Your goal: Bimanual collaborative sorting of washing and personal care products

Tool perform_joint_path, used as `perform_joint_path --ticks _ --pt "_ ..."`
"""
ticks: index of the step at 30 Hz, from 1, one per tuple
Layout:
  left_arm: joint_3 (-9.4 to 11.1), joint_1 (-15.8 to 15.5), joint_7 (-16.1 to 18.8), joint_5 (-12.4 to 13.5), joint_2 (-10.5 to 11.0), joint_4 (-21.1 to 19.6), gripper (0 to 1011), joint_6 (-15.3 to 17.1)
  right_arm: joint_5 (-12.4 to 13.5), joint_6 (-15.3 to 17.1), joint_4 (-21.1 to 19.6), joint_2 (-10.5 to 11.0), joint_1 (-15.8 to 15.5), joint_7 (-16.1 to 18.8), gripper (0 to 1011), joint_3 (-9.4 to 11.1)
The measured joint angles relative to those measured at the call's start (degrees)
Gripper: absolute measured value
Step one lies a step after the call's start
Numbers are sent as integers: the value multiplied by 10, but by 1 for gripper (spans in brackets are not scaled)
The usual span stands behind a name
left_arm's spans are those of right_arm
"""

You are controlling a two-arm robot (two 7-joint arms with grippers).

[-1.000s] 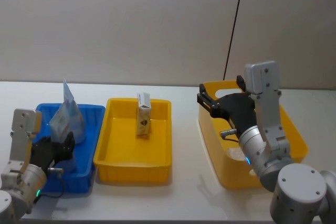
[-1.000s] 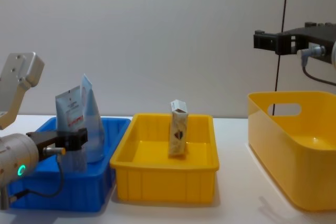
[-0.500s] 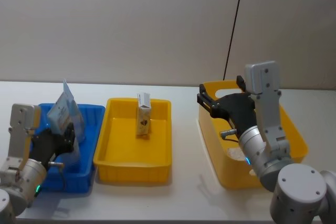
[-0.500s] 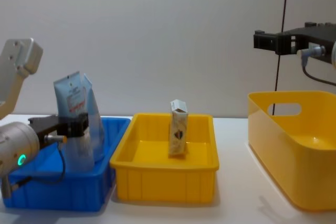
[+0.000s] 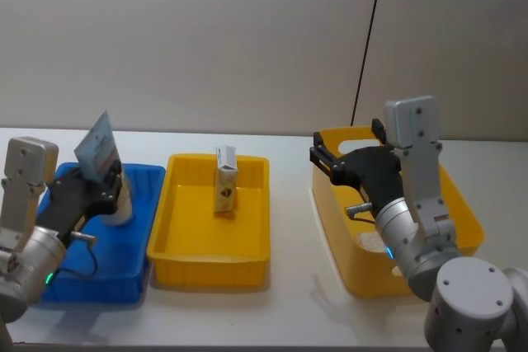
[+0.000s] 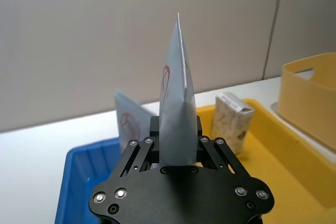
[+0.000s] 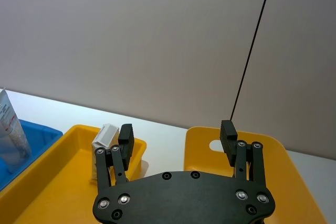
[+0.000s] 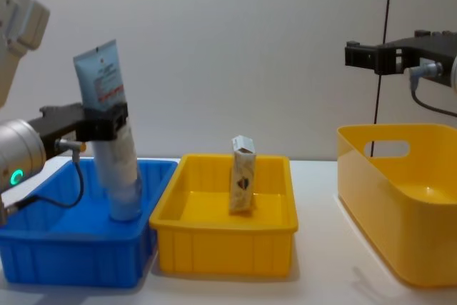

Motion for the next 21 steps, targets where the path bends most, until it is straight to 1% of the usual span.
perform_joint_path --ticks 3,7,8,11,16,21 --pt "2 0 -12 0 5 -10 280 -3 0 0 0 0 0 0 1004 0" --pt "7 -2 -40 -1 12 -29 280 -7 0 0 0 0 0 0 1004 0" --pt "7 -2 -40 -1 12 -29 280 -7 0 0 0 0 0 0 1004 0" --pt "15 -8 -60 -4 13 -40 280 -7 0 0 0 0 0 0 1004 0" --pt "27 -16 -75 -7 8 -50 280 3 0 0 0 0 0 0 1004 0" --pt "44 -29 -87 -11 -4 -55 280 18 0 0 0 0 0 0 1004 0"
